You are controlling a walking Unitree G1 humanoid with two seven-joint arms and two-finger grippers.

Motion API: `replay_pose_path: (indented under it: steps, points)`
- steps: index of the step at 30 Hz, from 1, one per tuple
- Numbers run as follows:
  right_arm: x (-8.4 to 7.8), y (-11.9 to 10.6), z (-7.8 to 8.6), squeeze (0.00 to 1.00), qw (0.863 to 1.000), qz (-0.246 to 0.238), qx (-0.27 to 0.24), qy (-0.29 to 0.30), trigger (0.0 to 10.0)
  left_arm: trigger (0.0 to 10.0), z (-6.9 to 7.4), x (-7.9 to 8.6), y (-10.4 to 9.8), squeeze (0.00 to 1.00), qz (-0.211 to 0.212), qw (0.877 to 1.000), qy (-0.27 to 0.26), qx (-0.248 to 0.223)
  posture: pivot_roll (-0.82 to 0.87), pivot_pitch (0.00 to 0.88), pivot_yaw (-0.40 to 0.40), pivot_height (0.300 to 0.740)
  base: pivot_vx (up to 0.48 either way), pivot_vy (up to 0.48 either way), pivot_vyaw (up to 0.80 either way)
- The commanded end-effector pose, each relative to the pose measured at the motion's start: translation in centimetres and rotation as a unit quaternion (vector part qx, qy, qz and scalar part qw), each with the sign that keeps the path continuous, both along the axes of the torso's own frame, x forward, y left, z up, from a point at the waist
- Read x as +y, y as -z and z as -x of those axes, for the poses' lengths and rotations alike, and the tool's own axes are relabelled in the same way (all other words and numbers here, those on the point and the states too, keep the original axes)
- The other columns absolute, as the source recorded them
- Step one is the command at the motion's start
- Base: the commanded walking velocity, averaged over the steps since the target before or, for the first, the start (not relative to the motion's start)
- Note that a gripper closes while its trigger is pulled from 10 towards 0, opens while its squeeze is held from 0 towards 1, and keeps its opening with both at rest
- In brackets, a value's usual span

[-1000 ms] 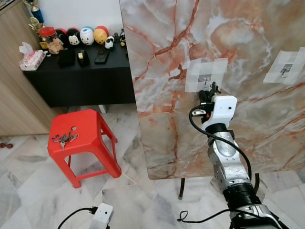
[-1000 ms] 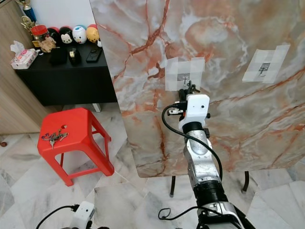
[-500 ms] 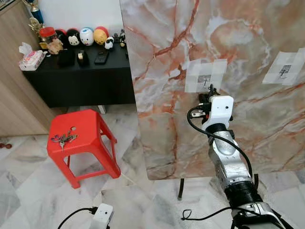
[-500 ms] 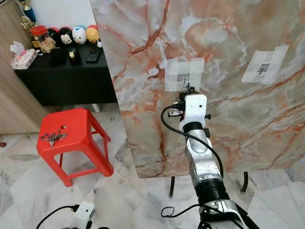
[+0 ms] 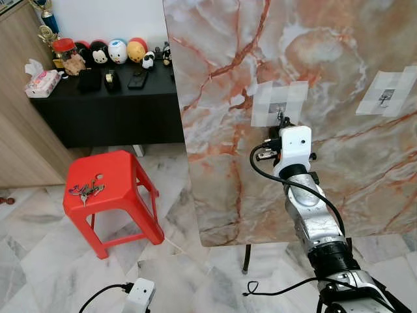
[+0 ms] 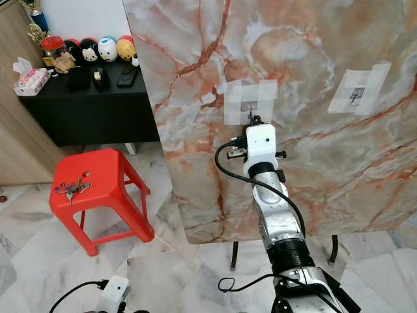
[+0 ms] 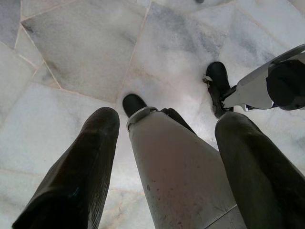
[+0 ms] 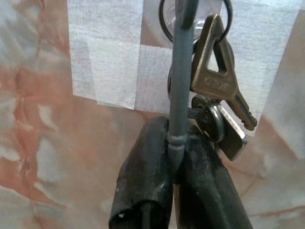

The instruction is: Hang keys on a hook

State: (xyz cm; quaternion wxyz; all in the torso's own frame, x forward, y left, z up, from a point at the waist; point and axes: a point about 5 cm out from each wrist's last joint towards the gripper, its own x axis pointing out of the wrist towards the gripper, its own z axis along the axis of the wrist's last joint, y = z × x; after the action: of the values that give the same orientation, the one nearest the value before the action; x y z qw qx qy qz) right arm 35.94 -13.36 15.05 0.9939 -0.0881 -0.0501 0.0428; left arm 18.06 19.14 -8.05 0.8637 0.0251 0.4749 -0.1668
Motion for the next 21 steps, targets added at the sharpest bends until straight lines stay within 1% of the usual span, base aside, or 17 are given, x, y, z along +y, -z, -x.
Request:
replay_pose_path:
  steps: [1,5,11,15,21]
  points:
    - [0.52,-0.58,-0.34,0.00,1.000,0.013,0.001,-0.009,10.0,10.0,0.48,0.08,0.21,0.00,-0.002,1.000,0.006,0.009,-0.17,0.069,0.028,0.727,0.000,0.000,0.00]
    - [0.39,-0.32,-0.45,0.00,1.000,0.022,0.014,-0.003,10.0,10.0,0.46,0.07,0.21,0.00,-0.003,1.000,0.007,0.009,-0.17,0.070,0.027,0.727,0.000,0.000,0.00]
    - [0.22,-0.30,-0.52,0.00,1.000,0.017,0.020,0.005,10.0,10.0,0.48,0.07,0.21,0.00,-0.002,1.000,0.007,0.009,-0.17,0.072,0.027,0.727,0.000,0.000,0.00]
    - [-0.02,-0.35,-0.81,0.00,0.999,0.015,0.032,0.022,10.0,10.0,0.49,0.09,0.22,0.00,-0.002,1.000,0.008,0.009,-0.17,0.074,0.028,0.727,0.000,0.000,0.00]
    - [0.10,-0.39,-1.08,0.00,0.999,0.019,0.041,0.024,10.0,10.0,0.50,0.09,0.22,0.00,-0.002,1.000,0.007,0.009,-0.17,0.077,0.027,0.727,0.000,0.000,0.00]
